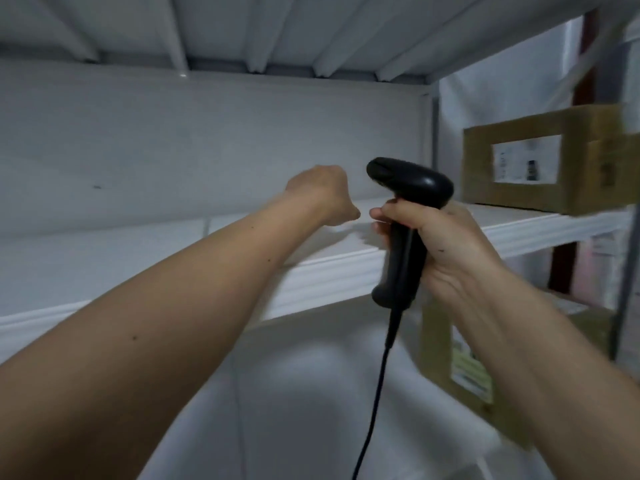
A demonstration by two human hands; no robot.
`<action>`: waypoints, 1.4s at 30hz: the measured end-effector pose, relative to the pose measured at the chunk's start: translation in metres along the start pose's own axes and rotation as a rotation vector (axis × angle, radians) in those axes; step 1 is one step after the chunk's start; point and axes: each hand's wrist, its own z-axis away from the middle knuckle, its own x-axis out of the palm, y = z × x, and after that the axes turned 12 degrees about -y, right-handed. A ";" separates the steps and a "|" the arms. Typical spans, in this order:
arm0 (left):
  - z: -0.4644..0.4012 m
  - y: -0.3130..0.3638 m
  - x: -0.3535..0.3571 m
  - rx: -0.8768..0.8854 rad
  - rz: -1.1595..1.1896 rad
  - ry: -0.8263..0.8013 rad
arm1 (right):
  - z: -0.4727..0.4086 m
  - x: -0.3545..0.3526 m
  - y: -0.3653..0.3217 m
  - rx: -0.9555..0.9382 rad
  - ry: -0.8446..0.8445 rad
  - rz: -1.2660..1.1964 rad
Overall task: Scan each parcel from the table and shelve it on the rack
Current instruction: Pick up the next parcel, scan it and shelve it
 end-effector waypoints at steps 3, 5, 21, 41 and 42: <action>0.048 -0.078 -0.020 -0.130 -0.050 0.006 | 0.012 0.067 0.014 0.035 -0.186 -0.036; 0.084 -0.128 -0.033 -0.214 -0.071 0.008 | 0.025 0.114 0.021 0.050 -0.287 -0.044; 0.467 -0.427 -0.108 -0.708 -0.125 0.111 | 0.212 0.481 0.139 0.275 -0.838 -0.193; 0.776 -0.589 0.016 -1.314 -0.024 -0.109 | 0.421 0.701 0.370 0.818 -1.159 -0.102; 0.783 -0.597 0.024 -1.328 -0.012 -0.121 | 0.425 0.708 0.380 0.836 -1.165 -0.098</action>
